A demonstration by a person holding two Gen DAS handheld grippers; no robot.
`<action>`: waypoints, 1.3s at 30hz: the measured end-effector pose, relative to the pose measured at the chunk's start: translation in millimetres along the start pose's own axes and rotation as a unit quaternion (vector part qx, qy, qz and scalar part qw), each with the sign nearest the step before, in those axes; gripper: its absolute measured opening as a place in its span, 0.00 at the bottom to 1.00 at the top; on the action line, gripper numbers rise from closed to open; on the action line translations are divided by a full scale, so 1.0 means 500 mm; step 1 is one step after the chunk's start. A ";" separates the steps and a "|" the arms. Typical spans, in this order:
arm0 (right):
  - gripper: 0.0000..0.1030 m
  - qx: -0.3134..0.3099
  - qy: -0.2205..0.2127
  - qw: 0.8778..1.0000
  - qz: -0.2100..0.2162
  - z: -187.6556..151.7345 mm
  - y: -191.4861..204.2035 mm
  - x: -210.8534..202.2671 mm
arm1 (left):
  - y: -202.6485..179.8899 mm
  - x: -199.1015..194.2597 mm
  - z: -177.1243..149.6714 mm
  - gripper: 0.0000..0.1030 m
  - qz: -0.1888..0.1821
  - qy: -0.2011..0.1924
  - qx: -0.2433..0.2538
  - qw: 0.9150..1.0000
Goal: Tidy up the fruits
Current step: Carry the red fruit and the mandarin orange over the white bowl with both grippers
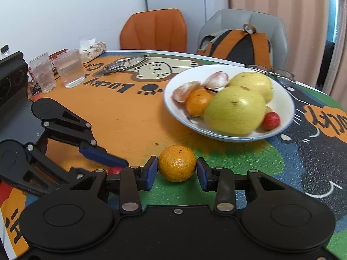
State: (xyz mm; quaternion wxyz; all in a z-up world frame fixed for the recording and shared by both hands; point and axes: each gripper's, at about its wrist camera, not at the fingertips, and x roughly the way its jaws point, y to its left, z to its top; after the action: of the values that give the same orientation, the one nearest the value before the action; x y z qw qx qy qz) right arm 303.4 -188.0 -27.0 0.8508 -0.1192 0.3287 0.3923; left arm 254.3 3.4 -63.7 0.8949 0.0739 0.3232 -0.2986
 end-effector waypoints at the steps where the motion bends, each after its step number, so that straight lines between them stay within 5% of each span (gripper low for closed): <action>1: 0.36 0.001 0.000 1.000 -0.003 -0.001 -0.001 -0.002 | 0.002 0.000 0.002 0.23 0.006 -0.001 -0.003 1.000; 19: 0.36 0.017 -0.015 0.998 -0.051 -0.017 -0.012 -0.043 | -0.013 0.009 0.043 0.23 0.136 -0.005 -0.064 0.989; 39: 0.36 0.026 -0.039 0.996 -0.076 0.072 -0.042 -0.078 | 0.022 0.031 0.144 0.23 0.162 -0.004 -0.109 0.981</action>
State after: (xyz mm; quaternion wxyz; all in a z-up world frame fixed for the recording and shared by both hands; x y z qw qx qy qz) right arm 317.3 -208.0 24.6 0.8932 -0.1061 0.2952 0.3222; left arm 308.6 -18.3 -17.9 0.9353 0.0264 0.3342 -0.1135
